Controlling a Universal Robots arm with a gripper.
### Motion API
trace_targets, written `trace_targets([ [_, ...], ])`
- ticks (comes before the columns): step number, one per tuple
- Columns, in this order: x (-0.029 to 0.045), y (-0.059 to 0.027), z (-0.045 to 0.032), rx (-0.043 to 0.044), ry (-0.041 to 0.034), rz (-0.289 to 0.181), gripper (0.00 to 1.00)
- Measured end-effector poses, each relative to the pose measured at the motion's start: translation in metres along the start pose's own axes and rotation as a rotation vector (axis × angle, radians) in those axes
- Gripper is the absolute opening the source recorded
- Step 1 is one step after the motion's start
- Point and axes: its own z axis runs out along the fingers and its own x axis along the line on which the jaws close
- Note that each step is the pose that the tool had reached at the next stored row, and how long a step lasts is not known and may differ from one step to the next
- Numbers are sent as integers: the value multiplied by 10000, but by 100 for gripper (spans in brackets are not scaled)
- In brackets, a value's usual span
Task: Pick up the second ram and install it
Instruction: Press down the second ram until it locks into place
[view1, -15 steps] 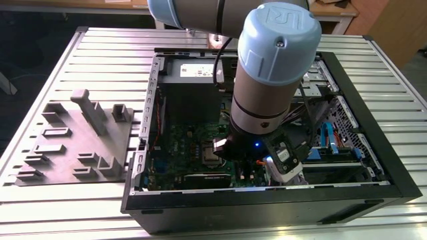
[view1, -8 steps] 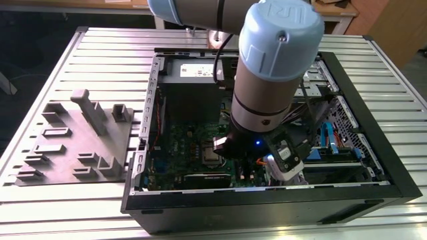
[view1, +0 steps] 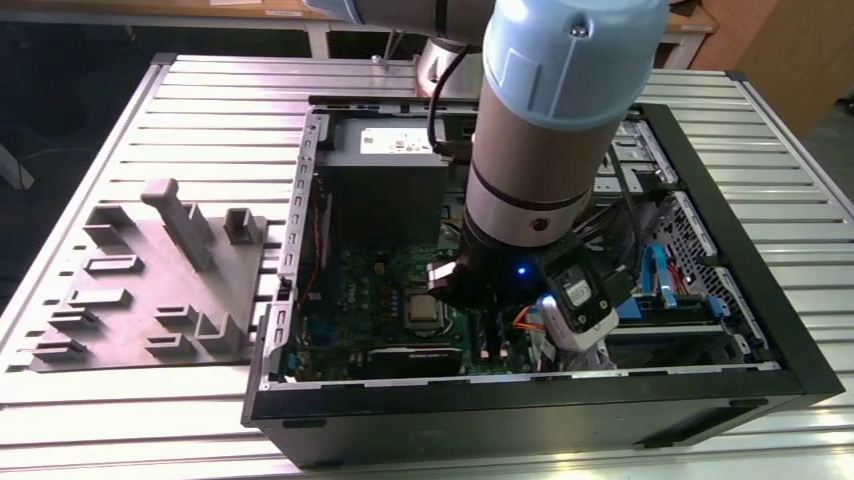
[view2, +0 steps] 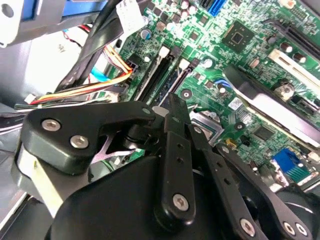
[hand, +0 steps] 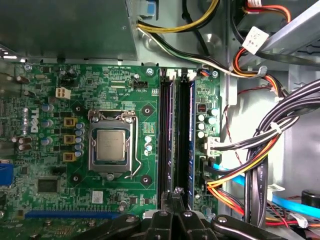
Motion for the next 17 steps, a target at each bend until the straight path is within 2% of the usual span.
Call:
trace_targets([
  [4,0,3,-2,6,1,1,10],
  [7,0,35,1,4,0,1,10],
  [17,-1,275,18,4,1,0,10],
])
